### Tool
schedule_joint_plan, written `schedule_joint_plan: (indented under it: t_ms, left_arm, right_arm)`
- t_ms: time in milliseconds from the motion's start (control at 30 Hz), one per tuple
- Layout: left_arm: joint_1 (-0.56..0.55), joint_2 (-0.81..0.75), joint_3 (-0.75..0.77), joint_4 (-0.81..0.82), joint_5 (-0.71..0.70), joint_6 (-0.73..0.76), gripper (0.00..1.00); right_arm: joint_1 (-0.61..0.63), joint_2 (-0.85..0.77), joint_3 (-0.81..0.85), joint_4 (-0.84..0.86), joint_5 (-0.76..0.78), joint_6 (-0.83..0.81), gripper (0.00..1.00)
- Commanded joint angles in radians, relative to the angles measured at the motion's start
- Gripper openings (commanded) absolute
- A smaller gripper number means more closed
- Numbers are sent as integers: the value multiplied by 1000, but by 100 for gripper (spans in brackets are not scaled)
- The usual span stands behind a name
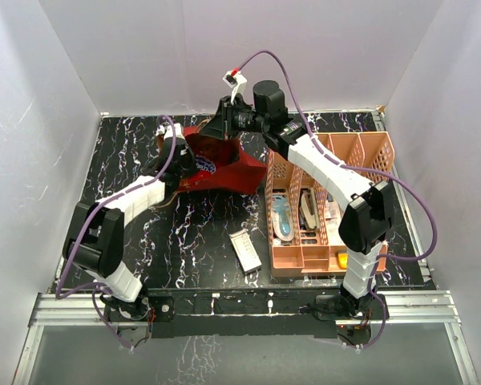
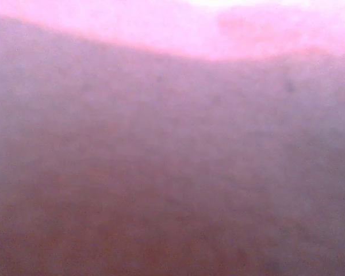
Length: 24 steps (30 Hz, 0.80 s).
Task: Take the snacks out of the paper bag
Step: Take out the snack from the paper bag.
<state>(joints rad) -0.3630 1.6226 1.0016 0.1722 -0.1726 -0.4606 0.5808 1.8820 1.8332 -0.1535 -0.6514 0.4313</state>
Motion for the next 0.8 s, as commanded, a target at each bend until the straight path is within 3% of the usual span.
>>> schedule_joint_plan:
  t_ms: [0,767]
  left_arm:
    - [-7,-94,48,-105,49,-8,0]
    - [-7,-359,173,-363,111,10,0]
  right_arm:
    - [2,-82,-26,59,26,-25,8]
    - [1,-102,-58,26,156,-78,8]
